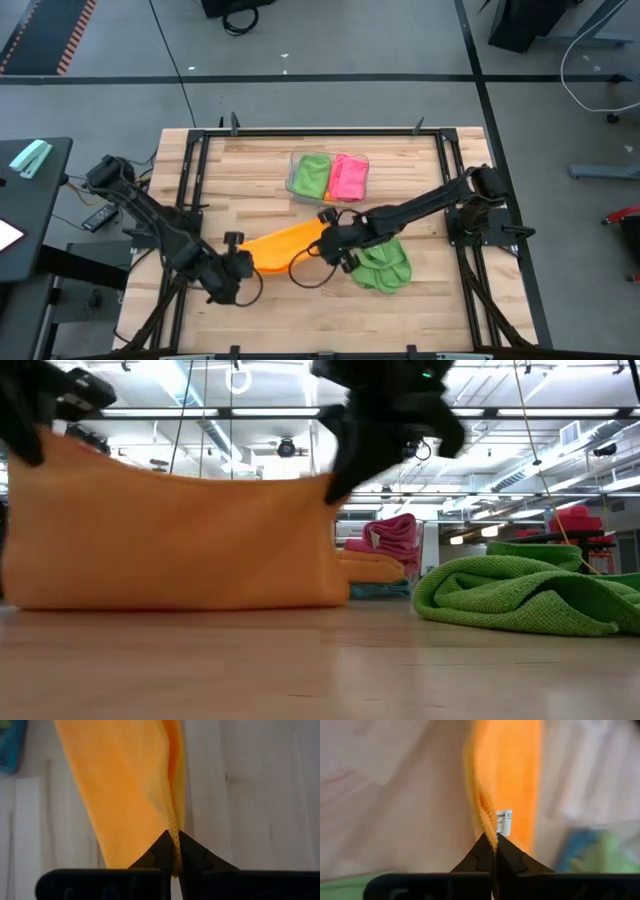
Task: Fold microfiber towels
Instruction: Fold the yellow microfiber cloth
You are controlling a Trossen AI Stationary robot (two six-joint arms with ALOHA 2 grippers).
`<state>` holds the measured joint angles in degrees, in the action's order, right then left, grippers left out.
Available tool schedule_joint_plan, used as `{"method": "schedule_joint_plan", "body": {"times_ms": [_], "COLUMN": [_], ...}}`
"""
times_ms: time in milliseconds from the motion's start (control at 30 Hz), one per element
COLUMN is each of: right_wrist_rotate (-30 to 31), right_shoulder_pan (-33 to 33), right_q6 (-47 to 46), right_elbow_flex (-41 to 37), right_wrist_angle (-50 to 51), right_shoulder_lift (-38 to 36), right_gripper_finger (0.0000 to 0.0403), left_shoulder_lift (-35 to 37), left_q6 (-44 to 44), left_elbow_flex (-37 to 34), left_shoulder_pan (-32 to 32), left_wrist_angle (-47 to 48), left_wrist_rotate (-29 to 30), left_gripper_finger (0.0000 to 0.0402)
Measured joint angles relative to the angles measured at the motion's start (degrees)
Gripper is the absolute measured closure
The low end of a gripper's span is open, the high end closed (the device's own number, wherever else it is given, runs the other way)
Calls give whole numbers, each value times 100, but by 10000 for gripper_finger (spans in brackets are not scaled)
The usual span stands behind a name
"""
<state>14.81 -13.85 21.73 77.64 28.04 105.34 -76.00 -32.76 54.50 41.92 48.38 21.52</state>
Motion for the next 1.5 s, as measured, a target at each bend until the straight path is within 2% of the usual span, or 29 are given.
{"method": "schedule_joint_plan", "body": {"times_ms": [133, 200, 333, 467, 567, 633, 767, 900, 1100, 1267, 1500], "right_wrist_rotate": [-547, -772, -1018, -1232, -1261, -1265, -1186, -1017, -824, -824, -862], "right_shoulder_pan": [-198, -259, -286, -365, -448, -454, -442, -446, -366, -197, 42], "right_q6": [-122, -213, -826, -1444, -1654, -1668, -1761, -1748, -1575, -1578, -1711], "right_elbow_flex": [-349, -485, -721, -716, -576, -456, -309, -263, -430, -879, -1087], "right_wrist_angle": [-204, -205, -148, 60, 518, 617, 597, 359, -1024, -2005, -2206], "right_shoulder_lift": [0, 0, 6, 9, 9, 7, 7, 7, 4, 4, 7], "right_gripper_finger": [392, 375, 307, 237, 205, 194, 191, 192, 192, 192, 192], "left_shoulder_lift": [-466, -705, -1064, -1229, -1216, -1187, -1164, -1164, -1164, -1166, -1166], "left_q6": [-93, -163, -220, -221, -234, -230, -261, -317, -383, -28, 42], "left_elbow_flex": [-18, -18, -19, -20, -13, -14, -10, -11, -11, -11, -13], "left_shoulder_pan": [121, 145, 245, 370, 465, 534, 682, 879, 1139, 1265, 1307], "left_wrist_angle": [-205, -403, -920, -1617, -2034, -2060, -1705, -1150, -358, -176, -152], "left_wrist_rotate": [-21, -32, -69, -393, -826, -916, -918, -903, -761, -717, -719], "left_gripper_finger": [365, 363, 355, 321, 287, 266, 233, 218, 220, 225, 219]}}
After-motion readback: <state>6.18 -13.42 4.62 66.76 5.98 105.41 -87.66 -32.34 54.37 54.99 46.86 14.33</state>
